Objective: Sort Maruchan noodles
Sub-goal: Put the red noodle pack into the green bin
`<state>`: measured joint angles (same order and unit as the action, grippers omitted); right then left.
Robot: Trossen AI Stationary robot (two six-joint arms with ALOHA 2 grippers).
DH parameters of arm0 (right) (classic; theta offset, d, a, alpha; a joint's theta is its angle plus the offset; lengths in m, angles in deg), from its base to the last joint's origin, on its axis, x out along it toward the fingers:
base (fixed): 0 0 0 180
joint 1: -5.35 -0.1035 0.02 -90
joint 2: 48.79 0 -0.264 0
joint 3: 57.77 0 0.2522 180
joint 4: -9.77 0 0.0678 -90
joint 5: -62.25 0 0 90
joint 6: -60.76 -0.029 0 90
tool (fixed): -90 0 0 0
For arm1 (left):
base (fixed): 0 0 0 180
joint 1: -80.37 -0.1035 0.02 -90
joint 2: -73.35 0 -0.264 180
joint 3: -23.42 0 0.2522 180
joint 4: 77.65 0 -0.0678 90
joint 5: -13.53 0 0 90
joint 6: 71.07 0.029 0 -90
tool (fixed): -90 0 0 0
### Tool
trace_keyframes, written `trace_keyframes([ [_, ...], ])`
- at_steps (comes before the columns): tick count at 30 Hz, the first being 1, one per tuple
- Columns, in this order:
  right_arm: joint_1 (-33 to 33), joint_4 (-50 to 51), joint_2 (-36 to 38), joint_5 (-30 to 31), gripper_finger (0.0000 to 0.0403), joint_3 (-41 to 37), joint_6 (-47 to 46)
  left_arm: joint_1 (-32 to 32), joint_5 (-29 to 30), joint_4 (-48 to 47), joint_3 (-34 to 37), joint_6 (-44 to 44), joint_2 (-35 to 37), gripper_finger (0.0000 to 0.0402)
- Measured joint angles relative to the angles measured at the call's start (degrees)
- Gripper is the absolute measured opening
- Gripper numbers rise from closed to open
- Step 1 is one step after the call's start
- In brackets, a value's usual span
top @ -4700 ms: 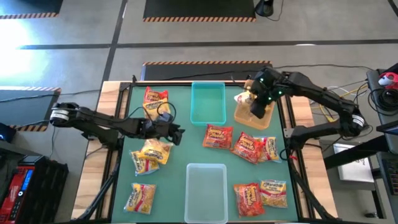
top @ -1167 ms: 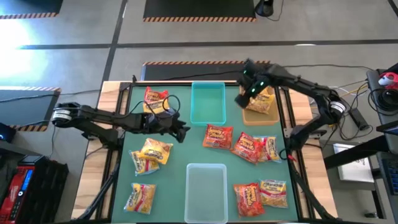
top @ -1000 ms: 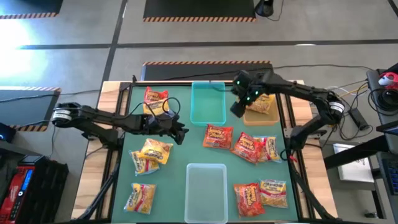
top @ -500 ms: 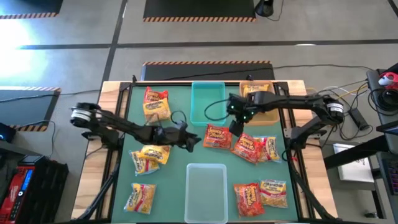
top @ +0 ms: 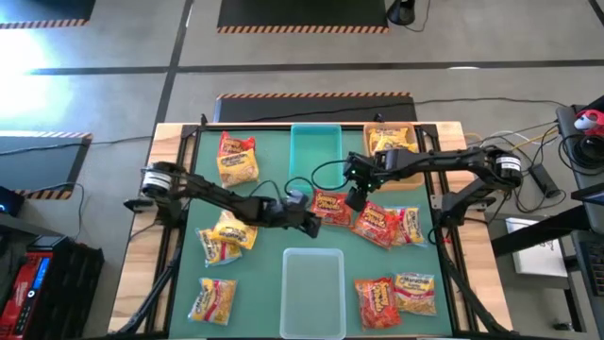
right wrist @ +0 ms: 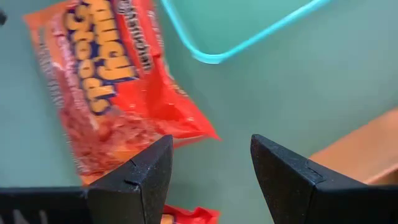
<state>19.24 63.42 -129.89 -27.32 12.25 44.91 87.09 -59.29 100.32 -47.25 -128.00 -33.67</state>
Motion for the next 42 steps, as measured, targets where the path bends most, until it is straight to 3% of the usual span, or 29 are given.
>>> trace_keyframes([
  [6, 0.5, -3.0, 0.0, 1.7, 0.0203, -0.6, 0.9, -0.2, -0.2, -6.7, -6.6, 0.5, -4.7, 0.0119],
  [18, 1.6, -8.1, 0.0, 0.5, 0.0203, -0.8, 6.4, -2.0, -0.3, -8.3, -8.1, -2.0, -9.7, 0.0117],
  [32, 6.5, -8.1, -1.6, -17.6, 0.0203, -0.9, 5.3, -2.1, -0.7, -13.4, -7.7, -3.6, -9.8, 0.0099],
  [37, 7.5, -8.1, -1.6, -19.5, 0.0203, -1.2, 5.3, -2.1, -1.0, -13.4, -7.7, -3.6, -9.8, 0.0099],
  [42, 8.2, -9.5, -1.6, -25.4, 0.0203, -1.6, 2.5, -2.2, -1.1, -13.6, -7.6, -3.6, -9.8, 0.0099],
])
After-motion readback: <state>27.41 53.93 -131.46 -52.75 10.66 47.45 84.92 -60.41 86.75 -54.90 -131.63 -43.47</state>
